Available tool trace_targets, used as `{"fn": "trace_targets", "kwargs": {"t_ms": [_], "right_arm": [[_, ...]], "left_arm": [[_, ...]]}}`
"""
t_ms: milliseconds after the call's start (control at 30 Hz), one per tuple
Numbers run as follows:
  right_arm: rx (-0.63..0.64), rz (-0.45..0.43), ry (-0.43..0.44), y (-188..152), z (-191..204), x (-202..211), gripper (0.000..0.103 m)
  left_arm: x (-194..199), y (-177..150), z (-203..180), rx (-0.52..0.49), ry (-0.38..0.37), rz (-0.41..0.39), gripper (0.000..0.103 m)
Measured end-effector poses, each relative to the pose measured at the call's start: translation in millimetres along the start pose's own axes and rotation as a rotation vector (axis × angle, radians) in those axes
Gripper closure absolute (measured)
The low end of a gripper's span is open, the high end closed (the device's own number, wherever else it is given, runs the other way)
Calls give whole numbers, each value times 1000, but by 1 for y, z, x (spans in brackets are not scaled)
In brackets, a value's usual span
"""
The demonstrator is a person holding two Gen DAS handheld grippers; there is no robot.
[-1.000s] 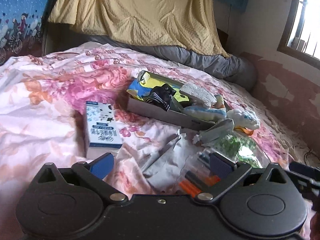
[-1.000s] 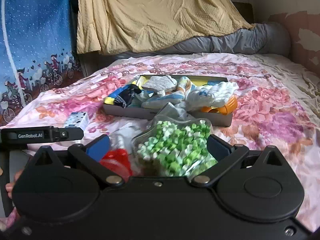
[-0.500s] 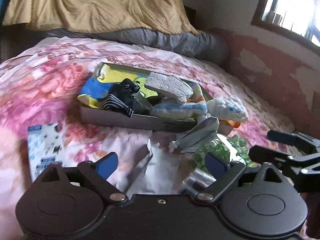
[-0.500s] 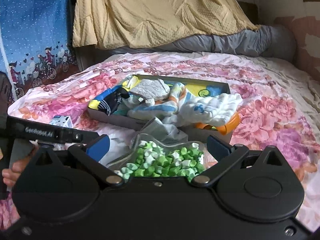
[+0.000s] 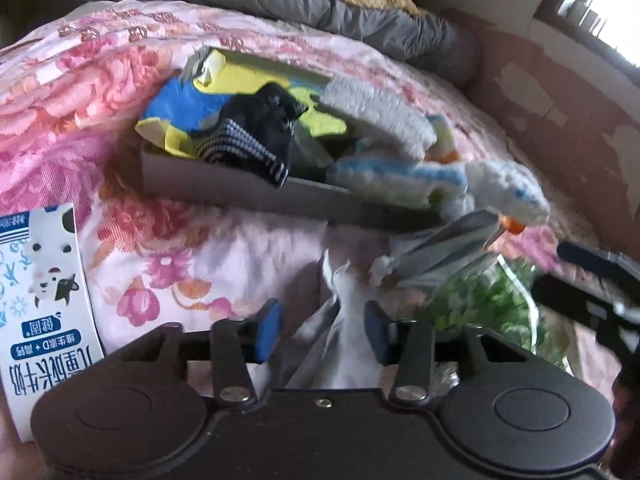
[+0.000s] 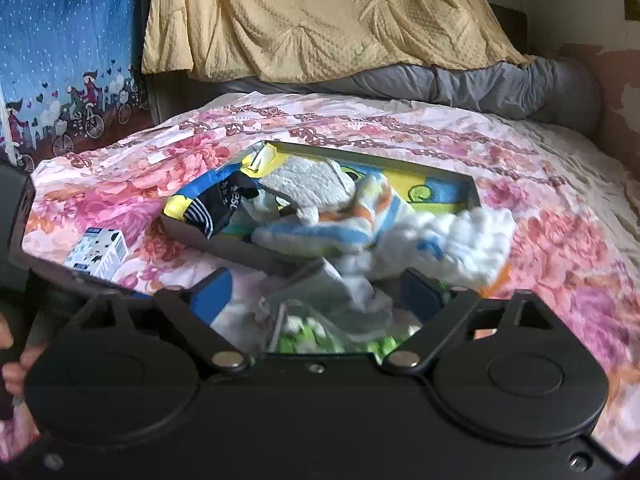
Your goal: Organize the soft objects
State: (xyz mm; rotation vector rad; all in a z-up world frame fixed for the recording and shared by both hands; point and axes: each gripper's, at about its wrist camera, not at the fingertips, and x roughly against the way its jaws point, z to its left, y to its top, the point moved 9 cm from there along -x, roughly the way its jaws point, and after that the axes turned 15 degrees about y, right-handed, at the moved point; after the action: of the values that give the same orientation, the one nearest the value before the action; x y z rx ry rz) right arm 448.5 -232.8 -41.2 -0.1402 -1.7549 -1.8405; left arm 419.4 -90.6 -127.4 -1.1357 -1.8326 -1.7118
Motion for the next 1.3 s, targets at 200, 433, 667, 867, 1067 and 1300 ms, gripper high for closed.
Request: {"fn": "trace_targets", "kwargs": {"t_ms": [200,433,667,867,1067,1300], "right_arm": [[28,52,-33,11,11,-23,44],[77,137,-93,5,19,-40,69],[127,146,-146,6,21,-49,98],[181,114,-133,14,28,-48,102],[240,40,-69,33,45,-41,103],[272,-40,-8,72,56,-43,103]], "left_arm": [[-5,-2,12,36,-17,13,75],[-8,-2,20,89,-53,34,84],[-1,1,19,92,-60,7,100],[17,14,32,148,-31,-83,102],[36,25,40,168,4,-152,102],[66,60,51,195,48,-243,102]]}}
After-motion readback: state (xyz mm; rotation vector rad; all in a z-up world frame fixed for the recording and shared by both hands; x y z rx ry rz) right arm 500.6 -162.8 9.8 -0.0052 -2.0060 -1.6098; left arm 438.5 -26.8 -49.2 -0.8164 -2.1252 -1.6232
